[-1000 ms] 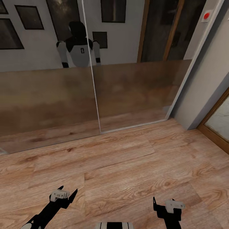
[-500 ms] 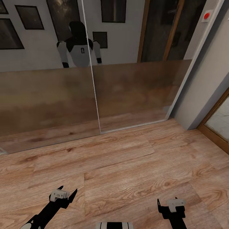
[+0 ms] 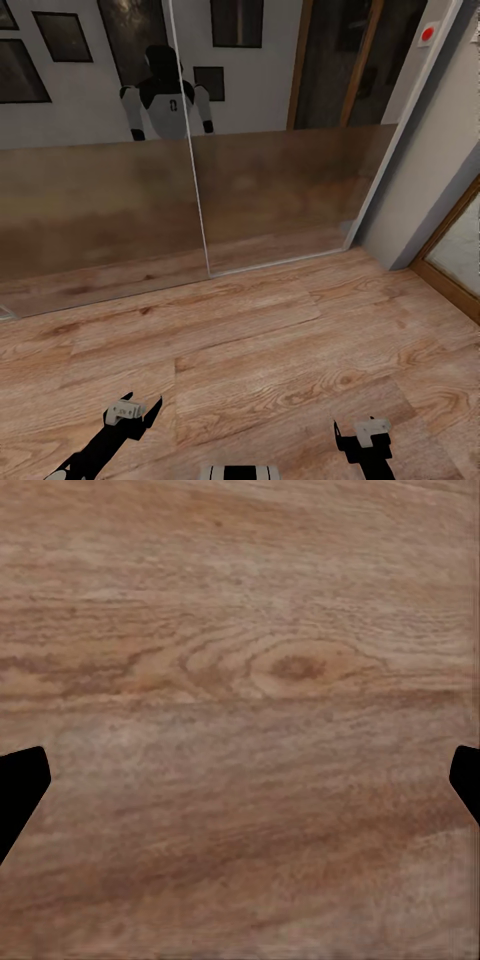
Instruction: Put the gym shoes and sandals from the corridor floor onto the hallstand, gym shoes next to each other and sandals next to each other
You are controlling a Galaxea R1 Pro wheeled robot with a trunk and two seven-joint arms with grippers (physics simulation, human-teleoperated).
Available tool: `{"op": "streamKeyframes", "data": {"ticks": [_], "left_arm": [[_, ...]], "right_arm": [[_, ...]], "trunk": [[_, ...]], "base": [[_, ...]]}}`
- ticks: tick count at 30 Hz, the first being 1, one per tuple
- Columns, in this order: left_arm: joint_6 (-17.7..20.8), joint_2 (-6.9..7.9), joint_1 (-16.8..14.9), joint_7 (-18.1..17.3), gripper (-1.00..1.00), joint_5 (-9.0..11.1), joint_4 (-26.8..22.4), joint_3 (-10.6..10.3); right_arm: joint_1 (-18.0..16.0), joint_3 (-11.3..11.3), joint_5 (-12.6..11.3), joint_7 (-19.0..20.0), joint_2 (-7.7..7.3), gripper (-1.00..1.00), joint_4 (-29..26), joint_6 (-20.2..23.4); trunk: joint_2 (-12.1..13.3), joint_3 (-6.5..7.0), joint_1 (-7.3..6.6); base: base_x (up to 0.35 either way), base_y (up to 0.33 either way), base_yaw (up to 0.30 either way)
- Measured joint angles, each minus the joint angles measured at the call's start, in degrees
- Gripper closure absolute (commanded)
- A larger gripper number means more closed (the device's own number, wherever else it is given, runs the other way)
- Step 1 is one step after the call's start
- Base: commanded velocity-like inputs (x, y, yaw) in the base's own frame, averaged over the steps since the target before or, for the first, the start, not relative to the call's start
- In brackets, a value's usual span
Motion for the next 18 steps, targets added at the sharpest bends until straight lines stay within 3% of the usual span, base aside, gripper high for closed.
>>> {"op": "streamKeyframes", "data": {"ticks": [18], "left_arm": [[-0.04,0.0,-0.03,-0.02,-1.0,0.02,1.12,-0.01]], "right_arm": [[-0.14,0.09,0.05,0.12,0.3,-1.0,0.54,-0.35]], "trunk": [[0.0,0.0,0.0]], "base": [[-0.231,-0.178,0.0]]}}
